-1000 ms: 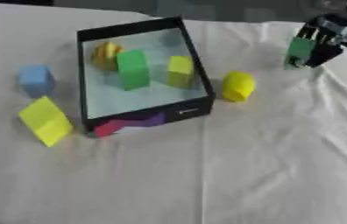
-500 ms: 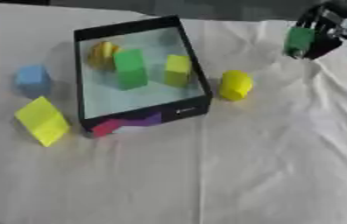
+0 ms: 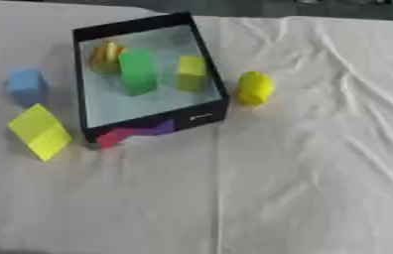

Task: Pick up objects on the table and place them in the box.

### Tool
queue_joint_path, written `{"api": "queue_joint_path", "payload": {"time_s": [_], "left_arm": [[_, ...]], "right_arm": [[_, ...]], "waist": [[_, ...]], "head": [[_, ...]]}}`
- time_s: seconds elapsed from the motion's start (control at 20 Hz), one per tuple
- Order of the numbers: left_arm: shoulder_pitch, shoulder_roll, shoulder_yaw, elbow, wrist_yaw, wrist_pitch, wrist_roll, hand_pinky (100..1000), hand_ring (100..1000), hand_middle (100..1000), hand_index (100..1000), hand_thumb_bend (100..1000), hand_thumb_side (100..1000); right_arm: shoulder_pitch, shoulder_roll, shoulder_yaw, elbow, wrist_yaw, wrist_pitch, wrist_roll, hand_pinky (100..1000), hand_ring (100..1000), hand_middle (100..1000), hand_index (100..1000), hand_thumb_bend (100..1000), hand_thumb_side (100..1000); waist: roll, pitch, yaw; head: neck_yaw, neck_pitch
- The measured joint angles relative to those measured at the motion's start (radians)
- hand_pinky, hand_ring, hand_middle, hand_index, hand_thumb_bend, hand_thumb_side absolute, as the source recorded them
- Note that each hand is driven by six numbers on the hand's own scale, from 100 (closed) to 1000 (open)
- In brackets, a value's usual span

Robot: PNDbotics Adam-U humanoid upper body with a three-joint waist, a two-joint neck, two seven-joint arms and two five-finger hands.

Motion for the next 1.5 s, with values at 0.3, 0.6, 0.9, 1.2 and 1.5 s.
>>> {"api": "queue_joint_path", "payload": {"time_s": [0.3, 0.6, 0.9, 1.2, 1.5], "left_arm": [[0.03, 0.006, 0.02, 0.037, 0.0, 0.001, 0.024, 734, 782, 745, 796, 108, 782], [0.01, 0.008, -0.02, 0.086, 0.0, 0.015, -0.013, 733, 781, 745, 797, 103, 796], [-0.015, -0.001, -0.066, 0.11, 0.0, 0.022, -0.054, 732, 781, 745, 797, 101, 799], [-0.02, -0.002, -0.083, 0.116, 0.0, 0.019, -0.068, 733, 782, 745, 797, 100, 798], [-0.017, -0.002, -0.084, 0.116, -0.001, 0.019, -0.068, 734, 782, 745, 798, 101, 798]], "right_arm": [[-0.027, 0.157, 0.03, 0.017, 0.036, 0.007, 0.006, 604, 505, 416, 566, 342, 100], [-0.023, 0.294, 0.044, 0.14, 0.122, -0.01, -0.043, 623, 519, 431, 580, 350, 100], [0.016, 0.376, 0.048, 0.257, 0.253, -0.053, -0.099, 657, 550, 461, 612, 350, 107], [0.028, 0.393, 0.046, 0.296, 0.343, -0.104, -0.073, 784, 804, 757, 863, 344, 156], [0.026, 0.377, 0.03, 0.274, 0.361, -0.107, -0.026, 852, 868, 840, 920, 307, 100]], "waist": [[0.0, -0.007, 0.018], [0.0, -0.007, 0.038], [0.0, -0.007, 0.054], [0.0, -0.007, 0.057], [0.0, -0.007, 0.049]], "head": [[-0.034, 0.008], [-0.059, 0.008], [-0.074, 0.008], [-0.078, 0.008], [-0.069, 0.008]]}}
